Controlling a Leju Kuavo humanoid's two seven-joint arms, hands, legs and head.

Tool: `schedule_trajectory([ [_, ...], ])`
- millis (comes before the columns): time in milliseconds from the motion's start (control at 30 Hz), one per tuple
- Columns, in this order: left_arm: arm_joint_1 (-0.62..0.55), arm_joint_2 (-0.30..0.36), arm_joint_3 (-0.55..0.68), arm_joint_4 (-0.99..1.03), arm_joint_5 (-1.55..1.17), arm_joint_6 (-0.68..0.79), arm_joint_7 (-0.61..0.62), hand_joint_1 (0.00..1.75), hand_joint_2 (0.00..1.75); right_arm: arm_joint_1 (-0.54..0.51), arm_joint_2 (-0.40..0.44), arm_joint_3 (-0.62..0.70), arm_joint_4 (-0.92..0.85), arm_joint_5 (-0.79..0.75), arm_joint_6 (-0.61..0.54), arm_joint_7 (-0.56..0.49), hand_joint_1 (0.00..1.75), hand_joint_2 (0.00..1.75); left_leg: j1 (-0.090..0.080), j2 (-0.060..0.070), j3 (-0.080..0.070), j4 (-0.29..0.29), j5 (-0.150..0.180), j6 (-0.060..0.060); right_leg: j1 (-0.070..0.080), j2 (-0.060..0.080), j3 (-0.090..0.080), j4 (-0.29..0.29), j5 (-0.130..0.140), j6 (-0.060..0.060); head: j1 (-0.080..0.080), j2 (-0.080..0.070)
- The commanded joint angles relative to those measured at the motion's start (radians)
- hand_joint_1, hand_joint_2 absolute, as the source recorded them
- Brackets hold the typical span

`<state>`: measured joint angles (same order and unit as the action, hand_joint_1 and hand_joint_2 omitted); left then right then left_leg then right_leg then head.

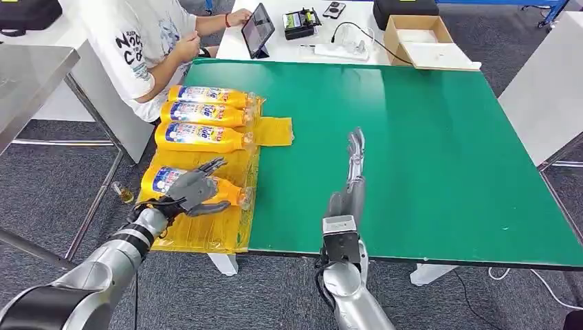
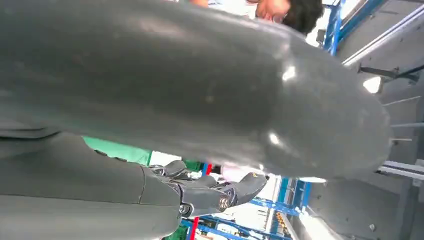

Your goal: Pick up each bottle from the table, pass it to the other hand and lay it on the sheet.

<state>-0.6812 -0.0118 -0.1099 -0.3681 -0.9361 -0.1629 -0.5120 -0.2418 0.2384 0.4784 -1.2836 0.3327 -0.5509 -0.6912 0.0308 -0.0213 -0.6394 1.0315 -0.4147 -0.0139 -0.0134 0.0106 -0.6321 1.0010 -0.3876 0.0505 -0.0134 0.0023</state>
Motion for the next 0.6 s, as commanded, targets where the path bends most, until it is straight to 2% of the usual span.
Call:
schedule_trajectory([
  [33,0.048,-0.067,0.123,-0.014,0.162,0.197,-0.075,0.0,0.0,-0.027,-0.016,0.003,0.081,-0.007,0.006,0.0,0.0,0.0,-0.002,0.004,0.005,-0.003,-0.001,0.003,-0.001,0.001,0.004,-0.003,0.0,-0.001,0.0,0.0],
  [67,0.051,-0.079,0.135,-0.027,0.179,0.223,-0.072,0.0,0.0,-0.022,-0.017,0.003,0.075,-0.003,0.005,0.001,0.0,0.0,-0.001,0.001,0.003,-0.002,-0.001,0.003,-0.001,-0.001,0.003,-0.002,-0.001,-0.001,0.0,0.0],
  [100,0.069,-0.11,0.203,-0.081,0.275,0.333,-0.13,0.0,0.0,-0.014,-0.016,0.005,0.066,0.009,-0.004,0.01,0.0,0.0,-0.002,0.002,0.004,-0.003,-0.001,0.004,0.0,-0.001,0.004,-0.003,-0.001,-0.001,0.0,0.0],
  [167,0.077,-0.14,0.248,-0.141,0.336,0.454,-0.181,0.0,0.0,-0.004,-0.011,0.008,0.06,0.023,-0.017,0.016,0.0,0.0,-0.001,0.0,0.001,0.0,-0.001,0.002,0.0,-0.002,0.001,-0.001,-0.001,-0.001,0.0,0.0],
  [200,0.13,-0.161,0.238,-0.303,0.447,0.578,-0.186,0.0,1.75,0.002,-0.006,0.012,0.058,0.028,-0.021,0.021,0.0,0.0,-0.001,0.0,0.001,-0.001,-0.001,0.003,0.0,-0.002,0.001,-0.001,-0.001,-0.001,0.0,0.0],
  [267,0.136,-0.15,0.209,-0.335,0.506,0.605,-0.186,0.0,1.75,0.008,0.001,0.022,0.061,0.033,-0.034,0.023,0.0,0.0,-0.001,0.0,0.0,-0.001,-0.002,0.003,0.0,-0.002,0.0,-0.001,-0.002,-0.001,0.0,0.0],
  [300,0.188,-0.156,0.197,-0.501,0.65,0.657,-0.186,0.0,1.75,0.019,0.004,0.022,0.068,0.028,-0.036,0.027,0.0,0.0,-0.001,0.0,-0.001,0.0,-0.001,0.002,0.0,-0.002,-0.001,-0.001,-0.001,-0.001,0.001,0.0],
  [367,0.227,-0.138,0.141,-0.647,0.745,0.689,-0.186,0.0,1.75,0.038,0.008,0.027,0.086,0.029,-0.061,0.002,0.0,0.0,0.0,0.004,0.0,0.0,-0.003,0.002,0.001,0.001,-0.001,-0.001,-0.001,-0.001,0.0,0.0],
  [400,0.238,-0.141,0.136,-0.685,0.768,0.688,-0.186,0.0,1.75,0.046,0.01,0.023,0.085,0.022,-0.071,-0.005,0.0,1.75,0.0,0.003,-0.001,0.0,-0.002,0.002,0.001,0.001,-0.002,-0.001,-0.001,-0.001,0.0,0.0],
  [433,0.256,-0.149,0.133,-0.751,0.811,0.674,-0.186,0.0,1.75,0.054,0.01,0.023,0.079,0.019,-0.085,-0.007,0.0,1.75,-0.001,0.004,0.002,-0.001,-0.004,0.003,0.001,0.001,0.0,-0.002,-0.002,-0.001,0.0,0.0],
  [600,0.34,-0.215,0.108,-0.913,0.888,0.619,-0.186,0.0,1.75,0.092,-0.011,0.028,0.01,-0.005,-0.141,-0.007,0.0,1.75,0.0,0.001,-0.003,0.0,-0.003,0.002,0.001,-0.001,-0.004,-0.001,-0.002,-0.001,0.0,0.0],
])
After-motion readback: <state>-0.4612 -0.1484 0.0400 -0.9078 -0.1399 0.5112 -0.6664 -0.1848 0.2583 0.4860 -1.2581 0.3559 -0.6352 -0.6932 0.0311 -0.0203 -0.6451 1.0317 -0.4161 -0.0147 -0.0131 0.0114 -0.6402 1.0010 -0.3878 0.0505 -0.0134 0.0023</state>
